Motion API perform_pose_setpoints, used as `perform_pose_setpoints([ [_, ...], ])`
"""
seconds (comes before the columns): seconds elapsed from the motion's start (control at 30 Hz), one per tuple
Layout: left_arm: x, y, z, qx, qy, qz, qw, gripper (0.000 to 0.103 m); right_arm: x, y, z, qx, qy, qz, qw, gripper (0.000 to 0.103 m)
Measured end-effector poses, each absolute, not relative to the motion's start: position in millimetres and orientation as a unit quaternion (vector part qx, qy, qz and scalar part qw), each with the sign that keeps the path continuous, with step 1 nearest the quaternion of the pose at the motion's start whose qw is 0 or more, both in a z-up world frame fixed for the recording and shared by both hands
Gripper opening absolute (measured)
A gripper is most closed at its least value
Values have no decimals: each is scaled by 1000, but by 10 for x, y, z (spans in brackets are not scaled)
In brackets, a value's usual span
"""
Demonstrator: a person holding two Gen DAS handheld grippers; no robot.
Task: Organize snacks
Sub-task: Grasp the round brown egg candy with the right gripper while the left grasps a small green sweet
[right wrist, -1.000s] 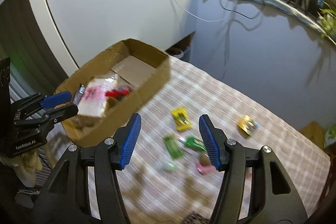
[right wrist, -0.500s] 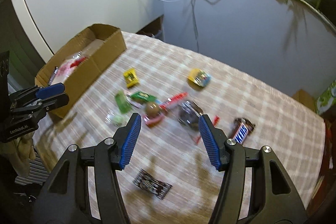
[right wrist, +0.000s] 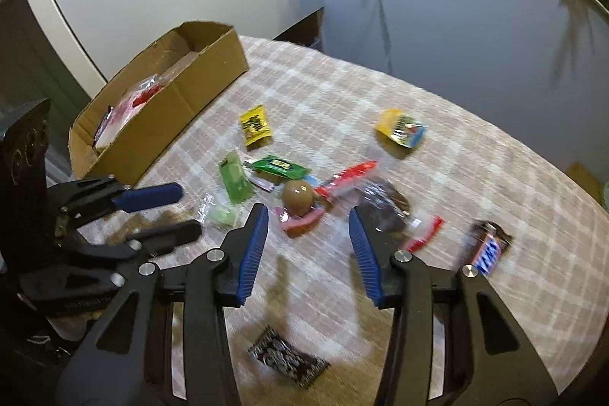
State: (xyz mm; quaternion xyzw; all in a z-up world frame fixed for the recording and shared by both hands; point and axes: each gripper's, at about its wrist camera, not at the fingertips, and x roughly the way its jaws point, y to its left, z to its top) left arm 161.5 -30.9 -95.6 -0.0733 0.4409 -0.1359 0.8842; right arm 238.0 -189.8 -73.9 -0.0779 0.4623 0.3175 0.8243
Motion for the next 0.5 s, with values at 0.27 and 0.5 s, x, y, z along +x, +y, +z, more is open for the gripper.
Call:
perform_pose_setpoints([
  [0.27, 1702, -373, -1083, -57, 449, -138, 881, 41, 2522, -1685, -942, -93, 481, 322, 810, 32],
  [0.5, 1742, -418, -1116, -43, 445, -138, 884, 40, 2579, -1580, -1043, -117, 484, 314, 808, 27],
])
